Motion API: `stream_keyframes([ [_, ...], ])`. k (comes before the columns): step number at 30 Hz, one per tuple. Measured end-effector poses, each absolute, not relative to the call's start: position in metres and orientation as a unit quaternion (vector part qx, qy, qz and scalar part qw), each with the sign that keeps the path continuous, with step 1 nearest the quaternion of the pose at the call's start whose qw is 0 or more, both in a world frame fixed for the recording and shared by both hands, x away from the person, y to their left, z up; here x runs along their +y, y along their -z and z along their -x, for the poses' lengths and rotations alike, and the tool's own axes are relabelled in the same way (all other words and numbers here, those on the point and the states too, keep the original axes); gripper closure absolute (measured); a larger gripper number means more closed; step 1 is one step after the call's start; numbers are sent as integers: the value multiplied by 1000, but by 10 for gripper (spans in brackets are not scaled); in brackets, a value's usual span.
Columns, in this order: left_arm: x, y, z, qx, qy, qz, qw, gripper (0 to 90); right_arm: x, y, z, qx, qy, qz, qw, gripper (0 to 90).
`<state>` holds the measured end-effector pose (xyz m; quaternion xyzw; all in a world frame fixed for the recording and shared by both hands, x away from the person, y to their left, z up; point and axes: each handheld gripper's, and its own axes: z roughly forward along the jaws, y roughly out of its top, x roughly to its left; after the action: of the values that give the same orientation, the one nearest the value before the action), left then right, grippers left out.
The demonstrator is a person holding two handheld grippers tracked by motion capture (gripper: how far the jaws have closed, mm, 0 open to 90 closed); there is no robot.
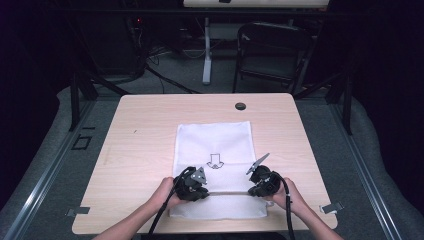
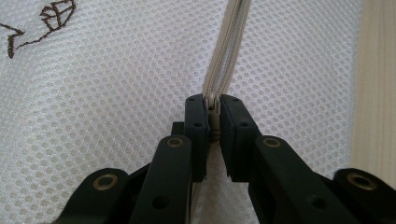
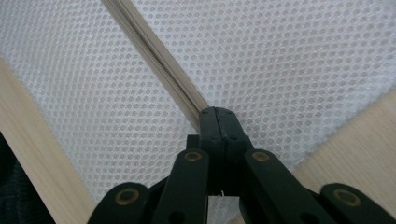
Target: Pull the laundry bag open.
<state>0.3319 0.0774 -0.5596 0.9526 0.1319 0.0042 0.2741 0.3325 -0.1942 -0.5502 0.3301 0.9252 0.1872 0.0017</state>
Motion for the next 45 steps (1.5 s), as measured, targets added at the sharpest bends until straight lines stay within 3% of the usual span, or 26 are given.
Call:
stream_keyframes([
  [45, 101, 549, -328, 146, 2, -947, 285, 821, -194, 550, -332, 927, -176, -331, 6, 900],
])
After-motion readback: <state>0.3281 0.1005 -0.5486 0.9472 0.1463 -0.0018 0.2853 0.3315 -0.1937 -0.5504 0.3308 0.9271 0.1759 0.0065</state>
